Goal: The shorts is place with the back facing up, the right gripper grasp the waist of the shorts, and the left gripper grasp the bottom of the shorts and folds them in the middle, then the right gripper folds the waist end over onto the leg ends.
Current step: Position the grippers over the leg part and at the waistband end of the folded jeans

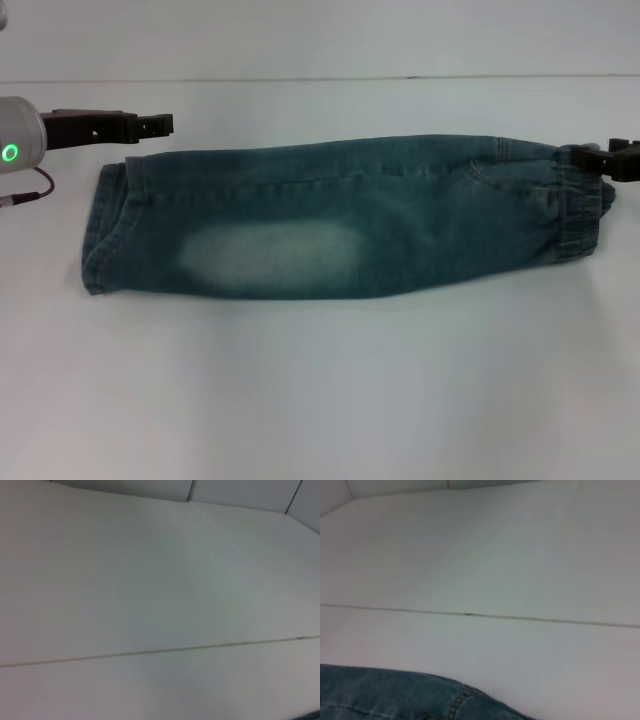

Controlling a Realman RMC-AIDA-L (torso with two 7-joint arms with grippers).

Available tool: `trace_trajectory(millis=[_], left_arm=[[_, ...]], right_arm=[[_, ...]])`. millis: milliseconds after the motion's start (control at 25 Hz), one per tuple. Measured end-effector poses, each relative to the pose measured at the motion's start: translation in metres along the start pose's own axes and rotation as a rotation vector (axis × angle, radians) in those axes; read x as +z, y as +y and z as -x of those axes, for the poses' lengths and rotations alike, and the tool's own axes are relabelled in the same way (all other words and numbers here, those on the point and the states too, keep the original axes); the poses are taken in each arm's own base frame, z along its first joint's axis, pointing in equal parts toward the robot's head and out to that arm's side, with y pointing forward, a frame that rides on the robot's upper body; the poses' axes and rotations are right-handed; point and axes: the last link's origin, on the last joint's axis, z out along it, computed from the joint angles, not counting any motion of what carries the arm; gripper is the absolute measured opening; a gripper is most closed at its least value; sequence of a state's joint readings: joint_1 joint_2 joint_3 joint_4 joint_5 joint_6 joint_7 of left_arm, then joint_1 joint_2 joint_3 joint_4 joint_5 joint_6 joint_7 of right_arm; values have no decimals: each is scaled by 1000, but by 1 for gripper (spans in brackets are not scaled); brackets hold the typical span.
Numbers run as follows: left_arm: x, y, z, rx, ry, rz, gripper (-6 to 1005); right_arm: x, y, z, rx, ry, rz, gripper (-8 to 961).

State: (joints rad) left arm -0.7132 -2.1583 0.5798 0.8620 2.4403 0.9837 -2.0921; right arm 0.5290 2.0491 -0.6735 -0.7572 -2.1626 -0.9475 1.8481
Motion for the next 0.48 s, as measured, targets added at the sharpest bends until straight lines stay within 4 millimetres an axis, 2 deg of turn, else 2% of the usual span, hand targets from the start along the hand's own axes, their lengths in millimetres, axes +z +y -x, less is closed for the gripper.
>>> trace_trajectory(millis=[280,480], left_arm=[[-5,7,2,9,-25,57,771],[-12,16,5,14,-47,134,768]], right_arm=[[-21,-2,-14,67,-73,19,652],[-46,-1,-39,130,-150,91,658]])
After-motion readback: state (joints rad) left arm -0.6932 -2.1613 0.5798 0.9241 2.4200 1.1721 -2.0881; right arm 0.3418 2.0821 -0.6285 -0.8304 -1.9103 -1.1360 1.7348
